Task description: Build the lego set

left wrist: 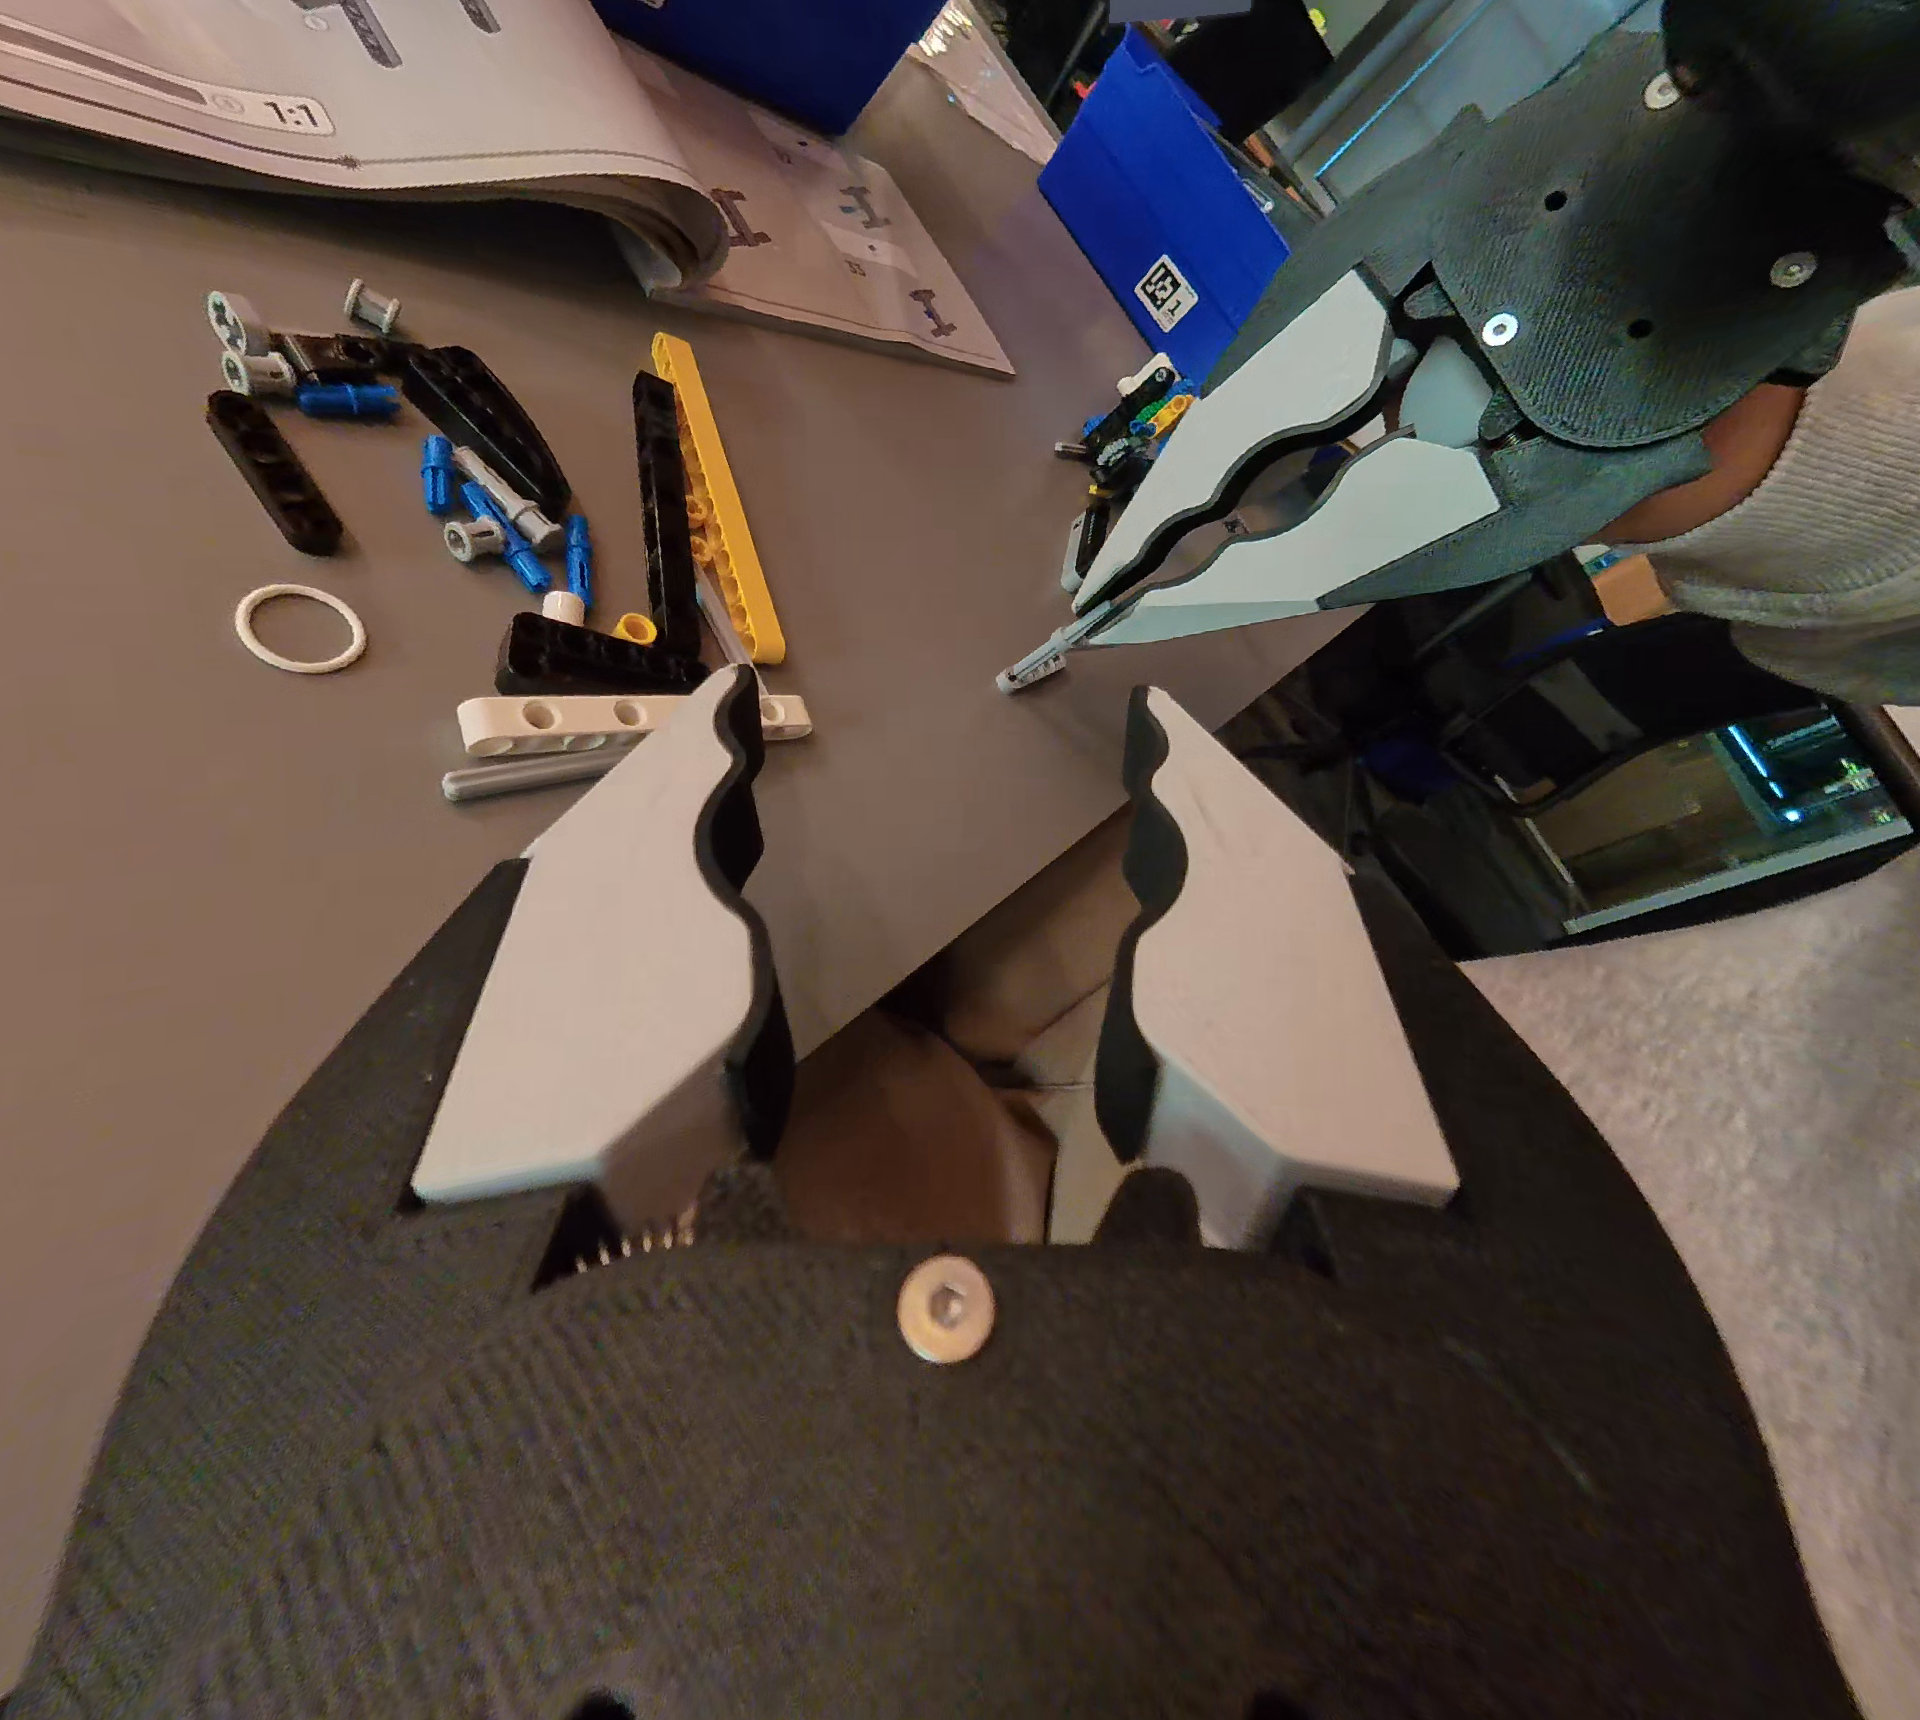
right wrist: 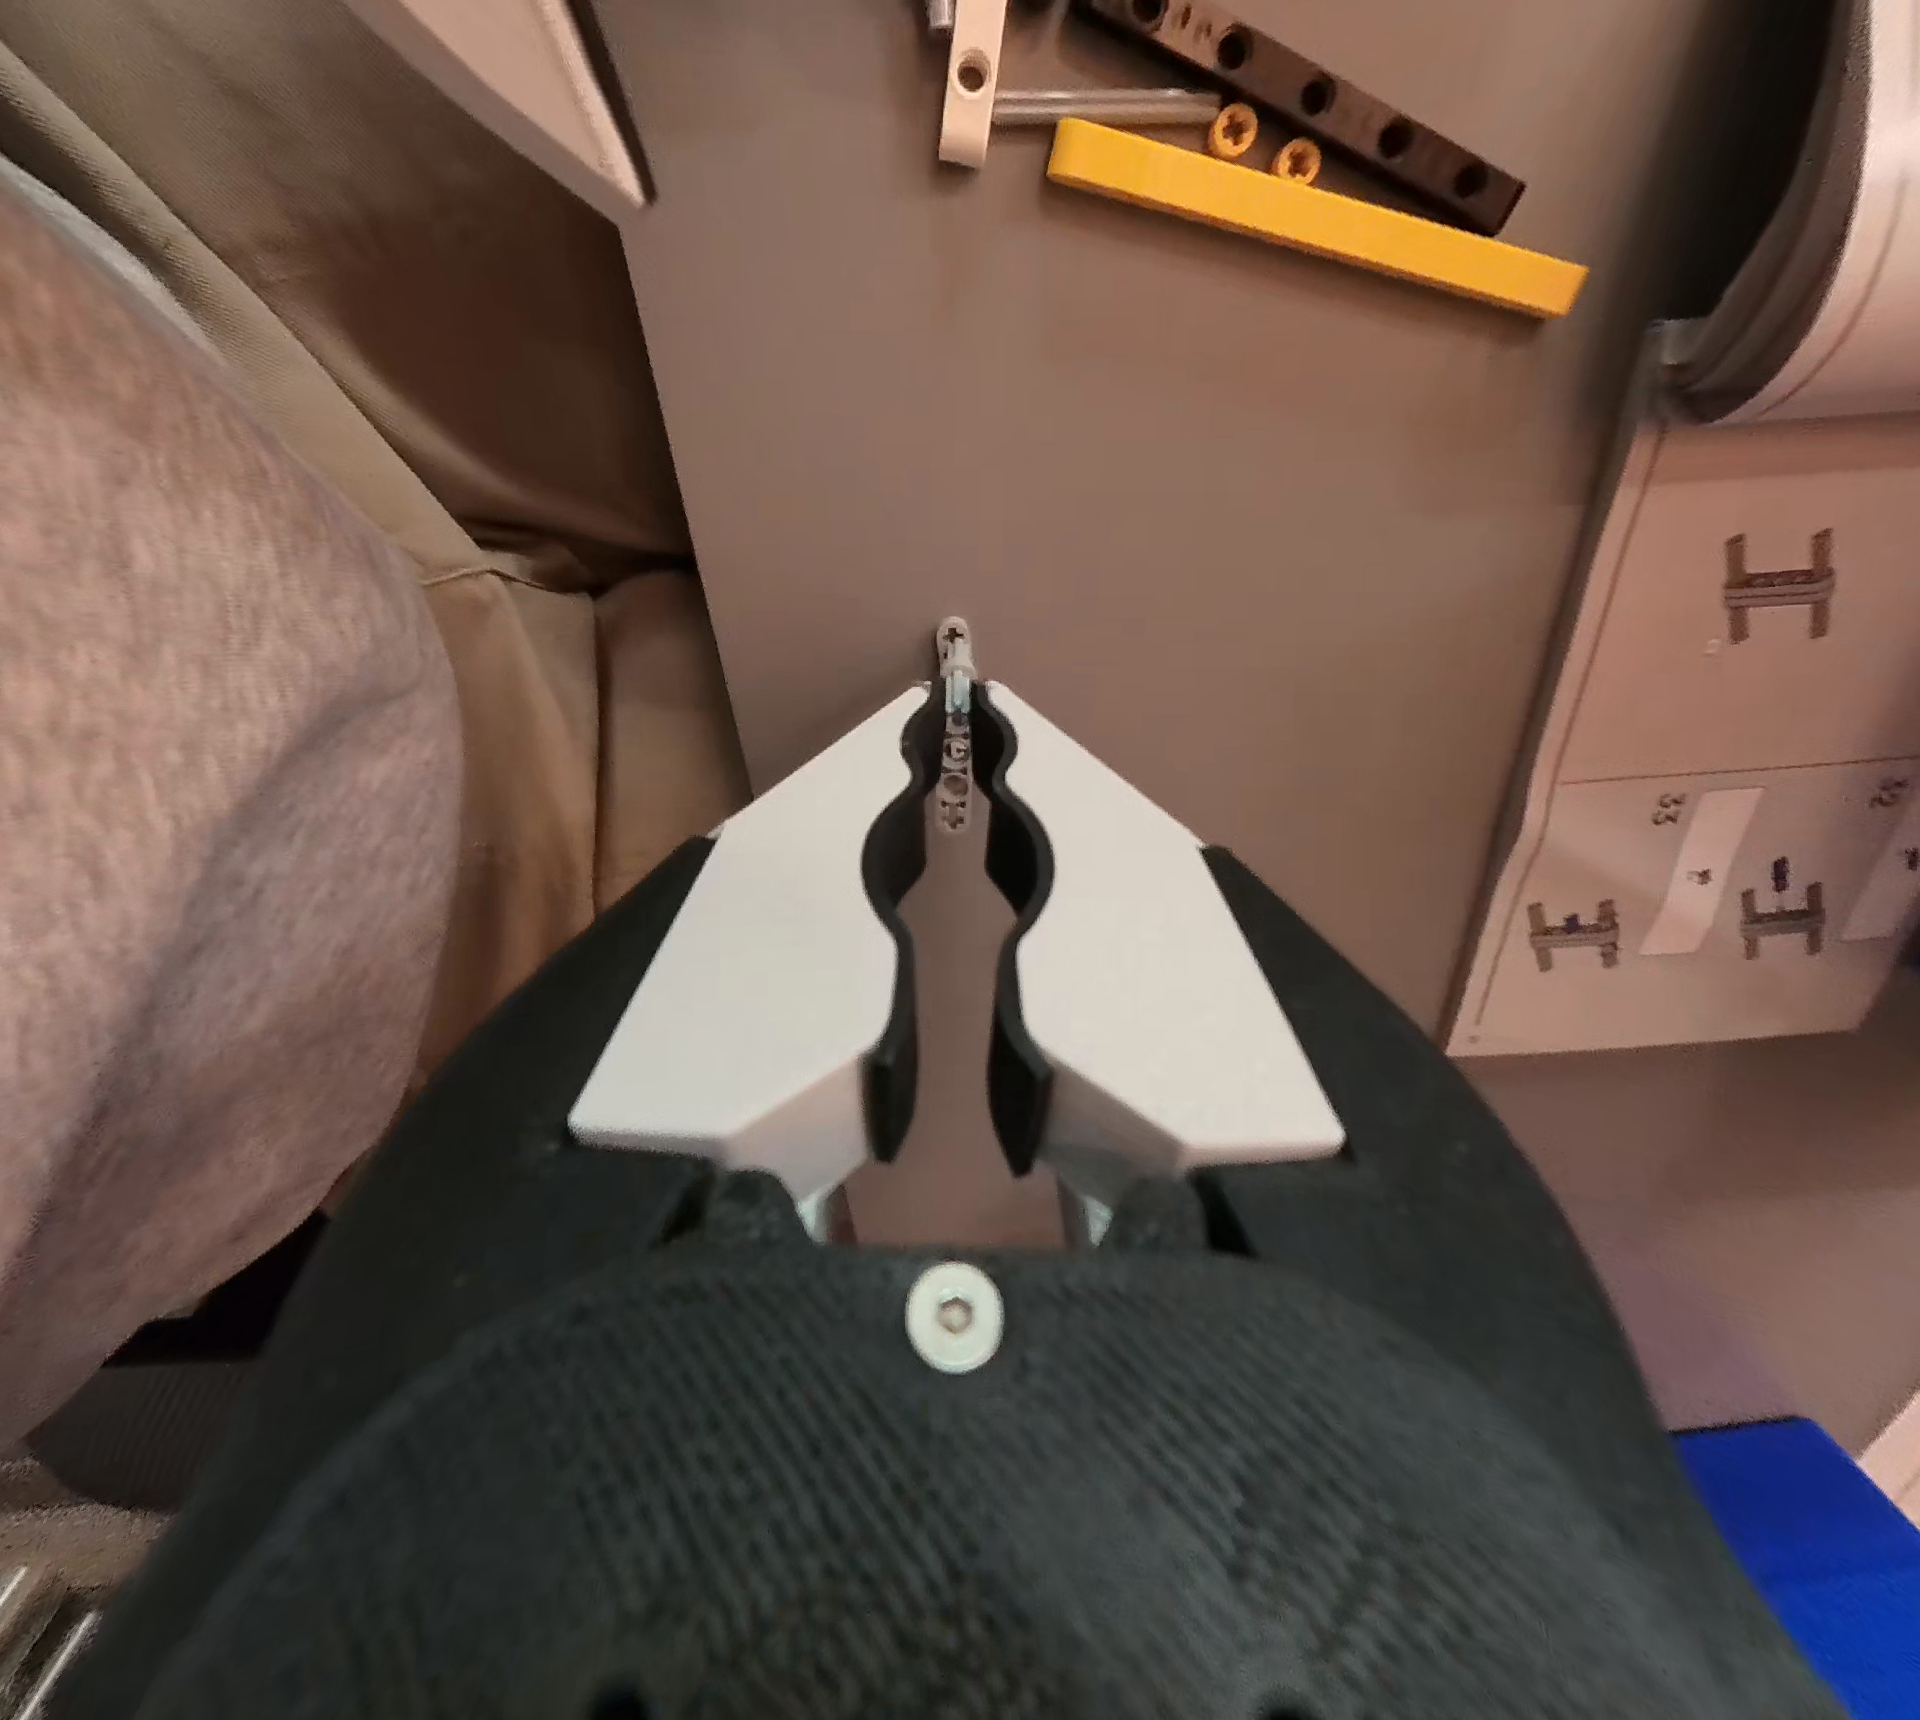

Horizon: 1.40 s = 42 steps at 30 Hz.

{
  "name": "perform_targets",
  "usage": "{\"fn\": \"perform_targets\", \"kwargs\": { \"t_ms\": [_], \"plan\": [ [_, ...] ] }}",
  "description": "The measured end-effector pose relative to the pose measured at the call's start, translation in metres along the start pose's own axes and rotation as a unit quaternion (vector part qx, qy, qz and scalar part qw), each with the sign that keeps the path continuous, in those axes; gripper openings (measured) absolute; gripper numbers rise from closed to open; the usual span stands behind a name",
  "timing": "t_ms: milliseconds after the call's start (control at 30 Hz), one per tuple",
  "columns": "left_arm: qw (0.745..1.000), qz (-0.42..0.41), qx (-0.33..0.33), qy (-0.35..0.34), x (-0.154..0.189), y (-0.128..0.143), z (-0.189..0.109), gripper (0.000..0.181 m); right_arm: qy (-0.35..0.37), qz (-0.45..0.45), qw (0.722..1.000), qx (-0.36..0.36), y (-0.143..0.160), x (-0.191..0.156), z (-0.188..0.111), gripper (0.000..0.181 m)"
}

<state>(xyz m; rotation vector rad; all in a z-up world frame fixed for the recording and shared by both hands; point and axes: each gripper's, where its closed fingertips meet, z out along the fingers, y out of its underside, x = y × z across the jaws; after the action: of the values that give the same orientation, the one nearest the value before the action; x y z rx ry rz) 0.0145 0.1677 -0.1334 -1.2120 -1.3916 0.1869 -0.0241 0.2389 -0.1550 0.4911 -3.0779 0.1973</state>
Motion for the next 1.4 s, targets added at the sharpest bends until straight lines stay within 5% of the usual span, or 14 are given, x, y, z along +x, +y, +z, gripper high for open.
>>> {"fn": "perform_targets", "kwargs": {
  "t_ms": [33,1400],
  "plan": [
    [1.0,0.001,0.0,-0.001,-0.0001,0.0,-0.0001,0.068,-0.001,0.0,1.0,-0.001,0.001,-0.0003,0.0008,0.004],
    [1.0,-0.01,-0.002,-0.008,-0.0063,0.0005,-0.0019,0.069,0.003,0.139,0.99,-0.005,0.0047,-0.0028,0.0025,0.004]
  ]
}}
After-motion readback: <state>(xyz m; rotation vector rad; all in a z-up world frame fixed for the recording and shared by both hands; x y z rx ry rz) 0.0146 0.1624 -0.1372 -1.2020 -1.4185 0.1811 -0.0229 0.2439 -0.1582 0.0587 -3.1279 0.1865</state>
